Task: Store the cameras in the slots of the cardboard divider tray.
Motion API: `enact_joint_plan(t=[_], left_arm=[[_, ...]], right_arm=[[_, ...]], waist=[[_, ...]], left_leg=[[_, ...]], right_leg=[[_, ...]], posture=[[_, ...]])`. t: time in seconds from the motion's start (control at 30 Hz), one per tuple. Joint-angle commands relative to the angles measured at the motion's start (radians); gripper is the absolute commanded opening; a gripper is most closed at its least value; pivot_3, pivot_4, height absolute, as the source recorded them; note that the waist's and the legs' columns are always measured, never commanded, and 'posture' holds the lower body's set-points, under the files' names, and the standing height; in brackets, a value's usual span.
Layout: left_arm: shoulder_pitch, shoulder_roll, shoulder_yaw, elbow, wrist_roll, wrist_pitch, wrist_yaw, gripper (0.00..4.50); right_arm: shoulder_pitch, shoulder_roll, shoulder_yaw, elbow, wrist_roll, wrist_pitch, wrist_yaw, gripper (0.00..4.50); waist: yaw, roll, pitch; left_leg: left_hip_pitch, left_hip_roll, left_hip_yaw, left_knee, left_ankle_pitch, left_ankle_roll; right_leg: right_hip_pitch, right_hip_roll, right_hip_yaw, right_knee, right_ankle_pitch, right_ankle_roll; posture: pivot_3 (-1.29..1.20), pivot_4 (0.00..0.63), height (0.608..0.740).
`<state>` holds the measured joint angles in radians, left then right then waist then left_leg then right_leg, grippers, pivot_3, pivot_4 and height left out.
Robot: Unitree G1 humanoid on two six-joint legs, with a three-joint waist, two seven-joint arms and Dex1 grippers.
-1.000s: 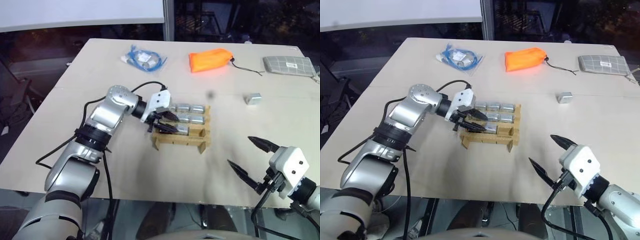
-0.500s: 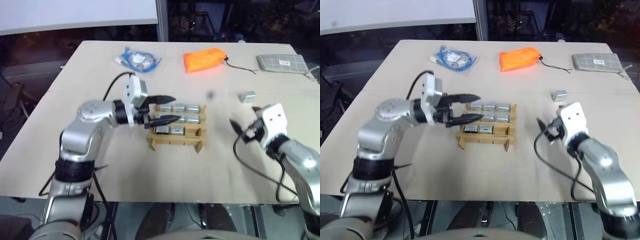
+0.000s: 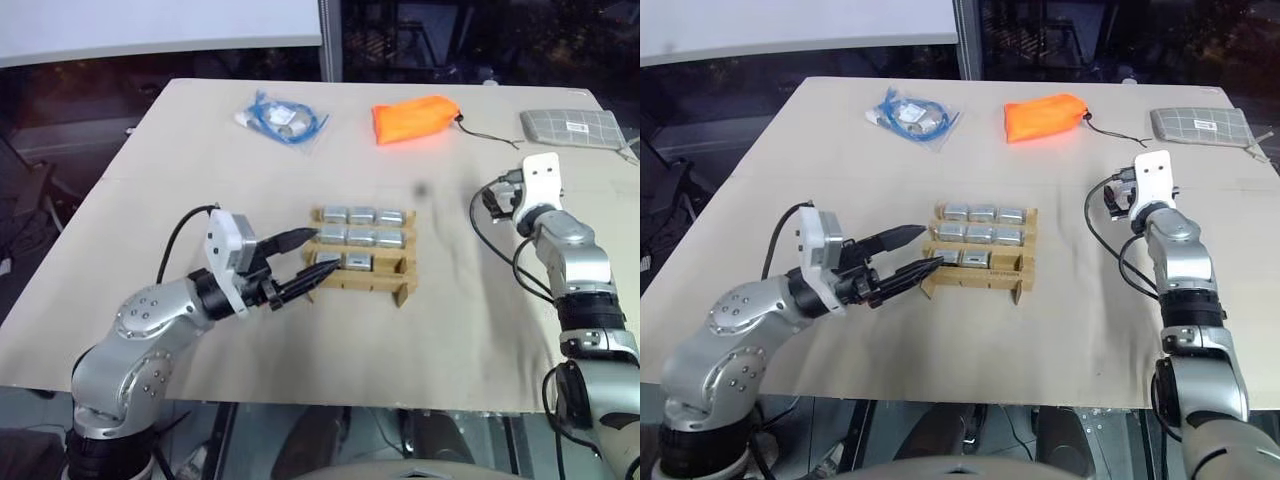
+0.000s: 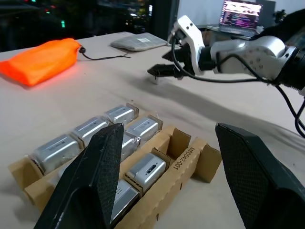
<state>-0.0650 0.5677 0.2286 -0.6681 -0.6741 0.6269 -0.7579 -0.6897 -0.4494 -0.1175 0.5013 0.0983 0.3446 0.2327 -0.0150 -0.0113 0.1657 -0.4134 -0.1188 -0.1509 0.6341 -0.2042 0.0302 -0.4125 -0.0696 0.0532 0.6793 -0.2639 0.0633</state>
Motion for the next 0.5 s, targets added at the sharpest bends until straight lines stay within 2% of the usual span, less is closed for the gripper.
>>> enact_joint_plan(t=[0.03,0.13,0.27,0.4,0.5], left_arm=[[0.026,0.021,0.035,-0.058,-0.034,-0.008,0.027,3.16],[0.042,0.037,0.038,-0.063,-0.042,-0.016,0.036,3.16],[0.056,0.053,0.045,-0.061,-0.051,-0.027,0.042,3.16],[0.08,0.054,0.04,-0.043,-0.043,-0.051,0.03,3.16],[0.097,0.057,0.032,-0.025,-0.037,-0.078,0.014,3.16]], right_arm=[[-0.052,-0.003,-0.013,0.056,-0.007,-0.059,0.007,4.45],[-0.059,-0.001,-0.008,0.077,-0.011,-0.086,0.017,4.45],[-0.008,-0.056,0.057,-0.025,-0.047,-0.129,0.135,4.45],[0.031,-0.234,0.187,-0.105,-0.153,-0.207,0.353,4.45],[-0.023,-0.319,0.238,-0.045,-0.164,-0.251,0.513,4.45]], waist=[[-0.001,0.0,0.0],[-0.002,0.0,0.0],[-0.002,0.0,0.0],[0.003,0.001,0.0],[-0.001,0.001,0.0]], left_leg=[[0.0,0.0,0.001,0.0,0.0,0.0],[0.0,0.0,0.002,0.0,0.0,0.0],[0.0,0.0,0.002,0.0,0.0,0.0],[0.0,0.0,0.002,0.0,0.0,0.001],[0.0,0.0,0.003,0.0,-0.001,0.001]], right_leg=[[0.0,0.0,0.001,0.0,0.0,0.0],[0.0,0.0,0.002,0.0,0.0,0.0],[-0.001,0.0,0.002,0.0,0.0,0.0],[-0.001,0.0,0.001,-0.001,0.0,0.0],[-0.001,0.0,0.002,-0.001,0.0,0.0]], posture=[[0.0,0.15,0.74],[0.0,0.15,0.74],[0.0,0.15,0.74],[0.0,0.15,0.74],[0.0,0.15,0.74]])
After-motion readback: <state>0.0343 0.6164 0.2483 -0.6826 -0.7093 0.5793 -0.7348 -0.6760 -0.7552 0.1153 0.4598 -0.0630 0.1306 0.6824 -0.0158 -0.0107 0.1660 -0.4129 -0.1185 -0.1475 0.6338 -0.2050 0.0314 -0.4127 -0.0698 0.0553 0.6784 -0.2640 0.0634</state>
